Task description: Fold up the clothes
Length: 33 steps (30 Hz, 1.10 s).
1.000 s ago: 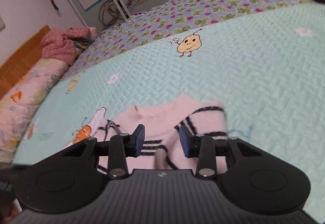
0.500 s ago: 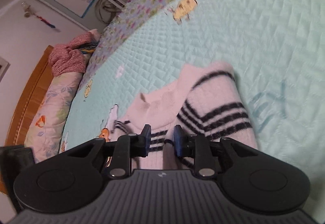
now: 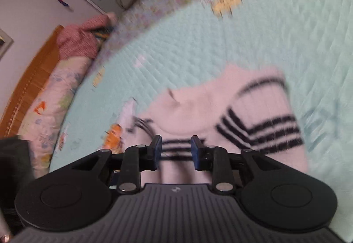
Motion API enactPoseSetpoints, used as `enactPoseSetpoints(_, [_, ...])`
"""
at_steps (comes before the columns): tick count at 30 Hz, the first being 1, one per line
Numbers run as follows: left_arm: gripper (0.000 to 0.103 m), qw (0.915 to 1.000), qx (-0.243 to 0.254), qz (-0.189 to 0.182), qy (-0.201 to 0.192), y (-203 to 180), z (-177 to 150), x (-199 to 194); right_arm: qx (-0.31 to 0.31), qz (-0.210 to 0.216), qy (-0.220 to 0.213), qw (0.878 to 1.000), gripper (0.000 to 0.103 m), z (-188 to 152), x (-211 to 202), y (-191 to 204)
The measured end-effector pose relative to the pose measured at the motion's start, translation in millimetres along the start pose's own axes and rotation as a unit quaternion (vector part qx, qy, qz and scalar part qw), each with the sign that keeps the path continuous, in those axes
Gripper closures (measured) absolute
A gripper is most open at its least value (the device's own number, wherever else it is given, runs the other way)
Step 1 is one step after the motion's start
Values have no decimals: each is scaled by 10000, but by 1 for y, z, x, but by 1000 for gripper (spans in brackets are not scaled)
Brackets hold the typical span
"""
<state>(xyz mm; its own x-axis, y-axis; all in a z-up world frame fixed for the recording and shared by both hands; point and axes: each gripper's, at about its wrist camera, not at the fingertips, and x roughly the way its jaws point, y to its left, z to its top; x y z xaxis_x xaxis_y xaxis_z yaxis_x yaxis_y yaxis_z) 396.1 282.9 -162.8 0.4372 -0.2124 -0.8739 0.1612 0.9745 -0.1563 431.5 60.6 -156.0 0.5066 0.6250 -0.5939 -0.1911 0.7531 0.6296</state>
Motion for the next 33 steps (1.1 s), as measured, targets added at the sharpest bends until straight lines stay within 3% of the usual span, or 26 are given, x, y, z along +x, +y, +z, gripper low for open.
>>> enactPoseSetpoints(2, [13, 10000, -7, -6, -2, -1, 0, 0, -231, -94, -195, 9995, 67, 2, -16, 7])
enactPoseSetpoints(5, [10, 10000, -6, -10, -5, -2, 1, 1, -631, -554, -258, 9961, 46, 4, -18, 11])
enactPoseSetpoints(7, [8, 10000, 15, 20, 0, -5, 1, 3, -896, -859, -299, 9918, 43, 6, -20, 13])
enactPoseSetpoints(9, [8, 10000, 24, 55, 10, -8, 3, 4, -1016, -1079, 500, 9877, 43, 1, 22, 2])
enactPoseSetpoints(11, [7, 10000, 33, 89, 19, -11, 4, 6, -1375, -1165, 409, 9828, 36, -2, 28, 13])
enactPoseSetpoints(15, [7, 9999, 55, 105, 31, -14, 7, 8, -1247, -767, 20, 9892, 37, -2, -3, 28])
enactPoseSetpoints(20, [5, 9999, 11, 106, 18, -16, 10, 12, -1222, -977, -702, 9852, 36, -7, -37, 31])
enactPoseSetpoints(21, [4, 9999, 21, 116, 15, -18, 11, 13, -1188, -1018, -669, 9854, 36, -4, -29, 31])
enactPoseSetpoints(23, [4, 9999, 41, 141, 9, -20, 11, 14, -954, -1060, -131, 9897, 35, -1, 1, 18])
enactPoseSetpoints(26, [4, 9999, 26, 110, -8, -21, 14, 16, -758, -917, 136, 9928, 32, 1, 21, 6])
enactPoseSetpoints(27, [4, 10000, -5, 67, -26, -19, 14, 16, -661, -736, 110, 9950, 33, 3, 16, 6])
enactPoseSetpoints(30, [5, 9989, -315, -278, -206, -2, 9, 5, -268, -113, -525, 9982, 34, 1, -22, 5])
enactPoseSetpoints(33, [16, 9947, -685, -630, -438, 16, 6, -7, 100, -28, -678, 9976, 34, 1, -38, -9])
